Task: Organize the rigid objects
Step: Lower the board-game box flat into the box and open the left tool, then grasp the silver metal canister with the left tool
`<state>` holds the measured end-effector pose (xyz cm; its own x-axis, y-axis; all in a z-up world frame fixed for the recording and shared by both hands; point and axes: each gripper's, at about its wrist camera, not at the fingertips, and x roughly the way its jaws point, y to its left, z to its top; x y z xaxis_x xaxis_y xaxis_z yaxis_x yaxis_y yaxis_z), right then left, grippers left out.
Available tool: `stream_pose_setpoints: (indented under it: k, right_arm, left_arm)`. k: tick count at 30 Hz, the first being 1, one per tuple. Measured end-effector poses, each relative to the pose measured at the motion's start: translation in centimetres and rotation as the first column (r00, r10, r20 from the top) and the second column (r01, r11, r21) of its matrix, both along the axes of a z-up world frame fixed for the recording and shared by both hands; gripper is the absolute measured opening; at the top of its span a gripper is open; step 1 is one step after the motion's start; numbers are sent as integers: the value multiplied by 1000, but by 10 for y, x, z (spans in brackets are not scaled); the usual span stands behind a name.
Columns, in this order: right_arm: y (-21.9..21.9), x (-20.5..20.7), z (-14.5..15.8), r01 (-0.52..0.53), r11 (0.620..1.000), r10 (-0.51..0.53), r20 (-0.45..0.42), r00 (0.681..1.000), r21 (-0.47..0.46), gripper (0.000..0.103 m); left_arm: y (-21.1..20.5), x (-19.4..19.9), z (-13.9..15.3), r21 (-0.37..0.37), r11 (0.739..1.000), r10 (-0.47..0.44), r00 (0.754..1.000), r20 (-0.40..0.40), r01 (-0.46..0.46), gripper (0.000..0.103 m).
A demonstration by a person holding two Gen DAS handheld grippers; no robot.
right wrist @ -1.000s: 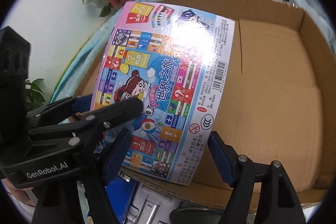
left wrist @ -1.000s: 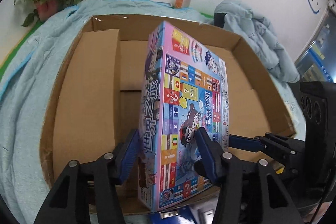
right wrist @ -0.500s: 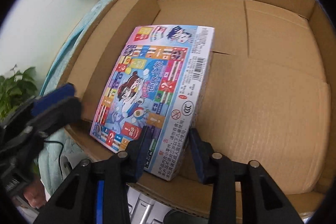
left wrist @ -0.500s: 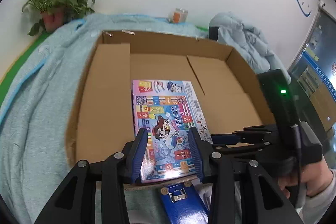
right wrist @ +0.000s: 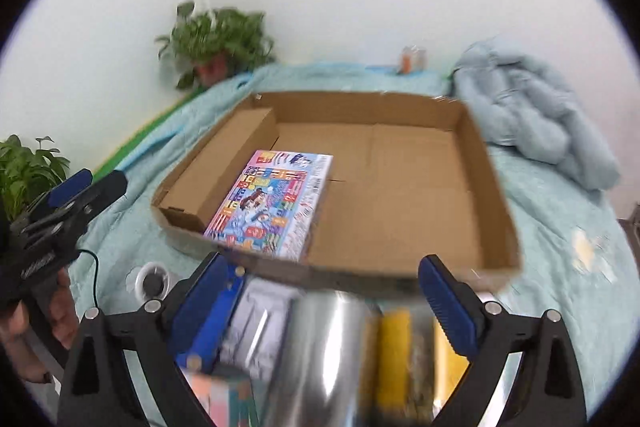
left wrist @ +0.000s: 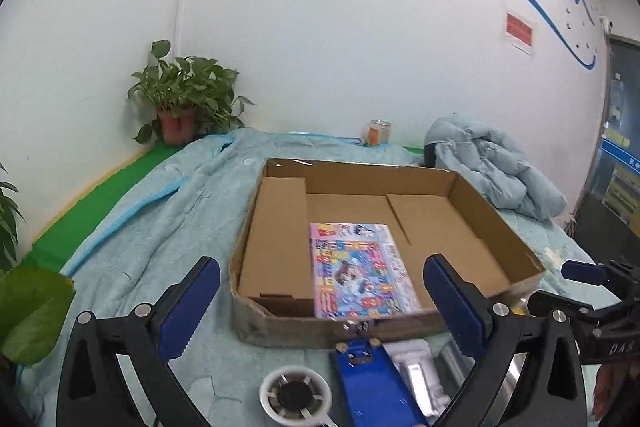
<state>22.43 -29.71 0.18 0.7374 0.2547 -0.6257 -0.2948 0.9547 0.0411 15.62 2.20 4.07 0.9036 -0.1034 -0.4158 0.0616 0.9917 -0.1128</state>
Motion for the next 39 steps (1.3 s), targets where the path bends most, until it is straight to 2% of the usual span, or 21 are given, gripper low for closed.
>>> stream_pose_setpoints:
  k: [1, 2, 3, 4, 5, 6, 7, 8, 9, 10, 11, 12, 15, 22, 26, 29, 31, 32, 35, 37, 39]
  right_arm:
    - [-2, -8, -2, 14, 1000, -13, 37, 999, -14, 96]
    - [-4, -19, -6, 24, 999, -21, 69, 997, -42, 96]
    - [-6, -24, -13, 29, 997, -24, 75, 997, -67, 96]
    - [-11, -32, -19, 45, 996, -41, 52, 998, -78, 86]
    - [-20, -38, -21, 52, 997, -50, 32, 998, -59, 72]
    - [-27, -44, -24, 53, 998, -53, 6, 999, -28, 44]
    - [-30, -50, -26, 59, 998, -59, -5, 998, -27, 39]
    - [-33, -55, -26, 63, 998, -63, -16, 998, -22, 40]
    - [-38, -62, -25, 54, 999, -53, -23, 998, 11, 45]
    - [-37, -65, -26, 47, 998, -47, -26, 999, 32, 73]
    - [-37, -69, -28, 45, 998, -44, -20, 999, 43, 90]
    - [-38, -75, -26, 45, 998, -45, 6, 999, 39, 102]
    - [-37, -82, -25, 20, 999, -20, 10, 1000, 45, 102]
    - [-37, -63, -50, -3, 985, 35, -180, 983, 174, 102]
    - [-35, -46, -72, 16, 985, 34, -287, 957, 171, 99]
    - [-32, -39, -88, 11, 983, 49, -324, 945, 181, 96]
    - [-30, -35, -98, 4, 983, 63, -358, 932, 183, 82]
    - [-32, -36, -100, 0, 978, 79, -369, 926, 208, 82]
    - [-32, -50, -93, -12, 986, 70, -352, 933, 166, 82]
    - [-39, -65, -87, -17, 985, 78, -358, 930, 169, 82]
    - [-44, -87, -82, -24, 988, 77, -360, 930, 150, 82]
  left_arm:
    - [-4, -7, 0, 3, 1000, -14, 1000, 0, 14, 102]
    - [-9, -17, 1, 5, 999, -34, 999, 0, 34, 96]
    - [-14, -24, 1, 4, 998, -58, 998, -1, 58, 67]
    - [-19, -32, -1, -10, 994, -105, 994, -27, 104, 40]
    - [-27, -33, -5, -20, 989, -145, 987, -68, 144, 0]
    - [-31, -36, -8, -35, 988, -154, 982, -105, 152, 3]
    - [-33, -42, -10, -46, 993, -118, 986, -118, 113, 3]
    - [-36, -47, -11, -44, 993, -110, 988, -108, 106, 7]
    - [-39, -53, -12, -34, 994, -110, 988, -104, 107, 38]
    - [-42, -57, -13, -27, 994, -105, 987, -121, 103, 66]
    - [-42, -59, -14, -29, 996, -93, 987, -132, 90, 99]
    - [-41, -66, -17, -51, 997, -70, 990, -121, 65, 103]
    - [-43, -73, -27, -45, 996, -81, 987, -140, 75, 102]
    - [-38, -80, -38, -39, 997, -70, 977, -203, 64, 103]
    - [-33, -94, -40, -60, 996, -82, 971, -225, 70, 102]
    - [-32, -98, -45, -79, 994, -91, 967, -239, 74, 103]
    - [-31, -102, -46, -99, 991, -107, 964, -245, 85, 102]
    - [-32, -104, -46, -106, 990, -114, 962, -247, 90, 102]
    - [-32, -109, -46, -148, 981, -159, 953, -258, 123, 102]
    - [-32, -111, -49, -196, 967, -212, 939, -272, 162, 102]
    - [-37, -115, -57, -252, 944, -285, 911, -297, 214, 102]
